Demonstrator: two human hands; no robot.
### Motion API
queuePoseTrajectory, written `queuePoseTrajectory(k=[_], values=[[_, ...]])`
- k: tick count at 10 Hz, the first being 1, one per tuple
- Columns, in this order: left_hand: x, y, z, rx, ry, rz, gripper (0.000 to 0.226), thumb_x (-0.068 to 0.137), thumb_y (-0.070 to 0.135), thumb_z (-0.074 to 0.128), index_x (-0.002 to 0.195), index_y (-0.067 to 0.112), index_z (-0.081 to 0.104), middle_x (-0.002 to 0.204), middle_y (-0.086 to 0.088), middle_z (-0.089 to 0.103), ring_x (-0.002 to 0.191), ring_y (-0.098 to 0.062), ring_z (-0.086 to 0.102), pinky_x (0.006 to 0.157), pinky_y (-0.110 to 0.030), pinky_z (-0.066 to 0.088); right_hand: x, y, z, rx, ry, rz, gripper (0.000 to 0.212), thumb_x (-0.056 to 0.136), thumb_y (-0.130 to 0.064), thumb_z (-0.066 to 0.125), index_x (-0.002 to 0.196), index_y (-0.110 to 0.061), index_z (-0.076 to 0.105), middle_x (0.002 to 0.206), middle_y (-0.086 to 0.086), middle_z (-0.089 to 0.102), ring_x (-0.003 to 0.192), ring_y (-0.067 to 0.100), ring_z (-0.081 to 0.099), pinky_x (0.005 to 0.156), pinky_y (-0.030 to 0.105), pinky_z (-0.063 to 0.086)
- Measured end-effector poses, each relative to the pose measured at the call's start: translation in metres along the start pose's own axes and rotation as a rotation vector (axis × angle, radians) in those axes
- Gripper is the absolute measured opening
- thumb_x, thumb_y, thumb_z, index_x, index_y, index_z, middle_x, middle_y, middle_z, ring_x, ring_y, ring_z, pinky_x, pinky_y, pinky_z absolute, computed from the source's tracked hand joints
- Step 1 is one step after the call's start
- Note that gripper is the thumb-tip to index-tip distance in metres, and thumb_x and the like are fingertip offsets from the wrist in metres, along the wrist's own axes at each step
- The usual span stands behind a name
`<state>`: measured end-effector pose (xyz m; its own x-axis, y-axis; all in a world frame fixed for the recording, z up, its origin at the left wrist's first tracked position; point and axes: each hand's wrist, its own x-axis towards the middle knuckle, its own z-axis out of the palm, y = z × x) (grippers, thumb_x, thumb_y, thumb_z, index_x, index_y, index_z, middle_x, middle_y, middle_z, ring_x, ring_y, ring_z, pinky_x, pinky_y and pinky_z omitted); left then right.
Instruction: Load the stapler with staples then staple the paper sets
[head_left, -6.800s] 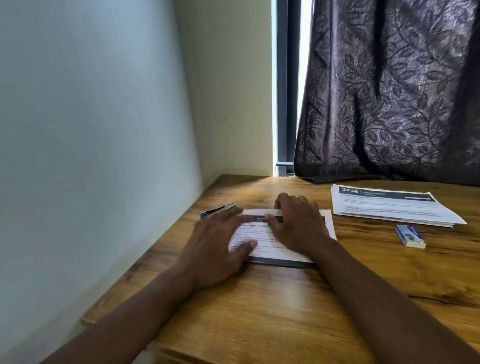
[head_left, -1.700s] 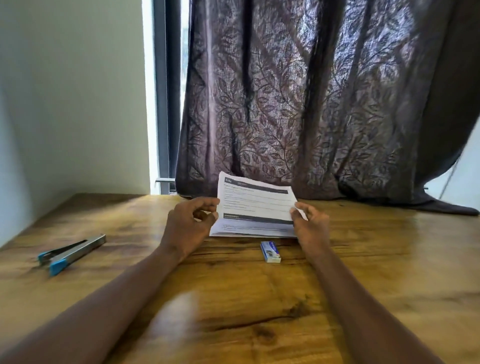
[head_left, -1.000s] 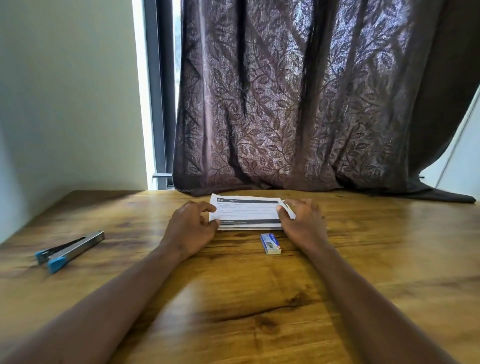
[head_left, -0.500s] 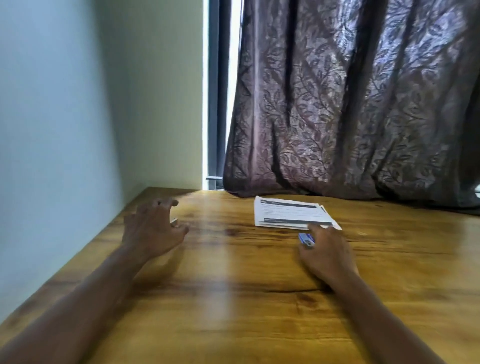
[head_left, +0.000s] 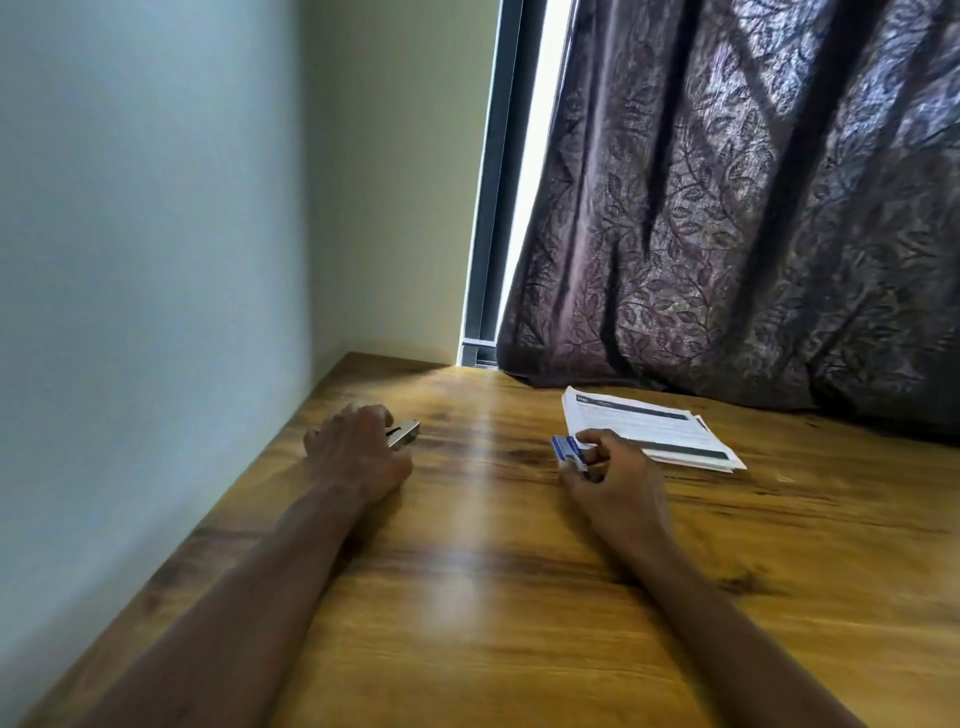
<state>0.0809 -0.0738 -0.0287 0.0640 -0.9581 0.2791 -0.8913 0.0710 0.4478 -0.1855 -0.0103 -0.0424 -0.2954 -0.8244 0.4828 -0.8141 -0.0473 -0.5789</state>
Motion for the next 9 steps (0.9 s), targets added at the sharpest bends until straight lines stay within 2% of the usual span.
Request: queuePoseTrajectory(k=[1,2,3,4,5,6,7,8,9], values=[[-0.015,0.015,-0.002,-0.089,0.028,0.086,0.036,0.085,0.036,0.067,0.119,0.025,0.072,0.120,-0.004,0.069,0.114,-0.029,0.063,0.097,-0.043,0.047,-0.010,0.006,-0.011,-0.082,0.049,0.031,0.044,0.083,-0.036,0.074,0.124,-0.025,0.064,0.110,-0.004,0.066,0.095,0.016,0.062,0.080,0.031,0.050],[-0.043,0.056,0.001,-0.256,0.056,0.209,0.041,0.081,0.041,0.066,0.120,0.027,0.071,0.115,0.000,0.072,0.107,-0.024,0.066,0.097,-0.046,0.051,-0.023,0.026,-0.041,-0.130,0.111,0.108,0.047,0.083,-0.040,0.073,0.128,-0.028,0.063,0.114,-0.004,0.068,0.101,0.018,0.062,0.084,0.034,0.052],[-0.070,0.111,0.019,-0.383,0.036,0.296,0.040,0.079,0.047,0.064,0.116,0.032,0.070,0.105,0.004,0.075,0.096,-0.021,0.070,0.089,-0.044,0.055,-0.031,0.055,-0.079,-0.157,0.140,0.136,0.042,0.083,-0.033,0.073,0.124,-0.023,0.066,0.113,0.001,0.070,0.100,0.022,0.063,0.081,0.032,0.050],[-0.095,0.167,0.049,-0.389,-0.017,0.354,0.034,0.084,0.041,0.069,0.118,0.033,0.068,0.108,0.003,0.072,0.101,-0.021,0.065,0.091,-0.040,0.051,-0.032,0.080,-0.113,-0.190,0.158,0.168,0.046,0.084,-0.029,0.072,0.128,-0.020,0.063,0.115,0.003,0.068,0.104,0.023,0.062,0.082,0.032,0.047],[-0.111,0.211,0.073,-0.321,-0.033,0.345,0.035,0.087,0.037,0.069,0.121,0.031,0.066,0.119,0.000,0.069,0.114,-0.025,0.061,0.096,-0.043,0.048,-0.030,0.103,-0.125,-0.170,0.161,0.206,0.051,0.083,-0.026,0.072,0.133,-0.018,0.060,0.116,0.007,0.068,0.107,0.028,0.063,0.084,0.031,0.047],[-0.121,0.235,0.086,-0.215,-0.066,0.333,0.035,0.090,0.036,0.067,0.124,0.030,0.065,0.130,-0.001,0.064,0.124,-0.026,0.055,0.105,-0.046,0.042,-0.033,0.120,-0.126,-0.245,0.055,0.232,0.044,0.083,-0.031,0.067,0.126,-0.020,0.065,0.119,0.007,0.069,0.108,0.027,0.062,0.090,0.034,0.050],[-0.122,0.241,0.093,-0.152,-0.134,0.371,0.040,0.089,0.039,0.068,0.128,0.029,0.062,0.136,-0.003,0.058,0.128,-0.027,0.050,0.108,-0.048,0.040,-0.033,0.128,-0.125,-0.293,-0.030,0.262,0.044,0.088,-0.037,0.062,0.128,-0.020,0.061,0.126,0.008,0.063,0.115,0.027,0.056,0.096,0.038,0.049],[-0.125,0.232,0.086,-0.073,-0.174,0.420,0.056,0.088,0.058,0.063,0.136,0.031,0.053,0.144,-0.004,0.051,0.133,-0.028,0.045,0.109,-0.049,0.039,-0.039,0.120,-0.125,-0.380,-0.046,0.247,0.054,0.091,-0.046,0.059,0.139,-0.023,0.048,0.136,0.007,0.054,0.124,0.028,0.049,0.103,0.044,0.045],[-0.118,0.205,0.074,-0.122,-0.164,0.382,0.076,0.085,0.076,0.052,0.148,0.035,0.039,0.156,-0.002,0.041,0.143,-0.029,0.038,0.112,-0.052,0.033,-0.042,0.108,-0.123,-0.367,0.110,0.131,0.059,0.090,-0.051,0.056,0.142,-0.025,0.045,0.137,0.005,0.052,0.125,0.028,0.046,0.102,0.047,0.043]])
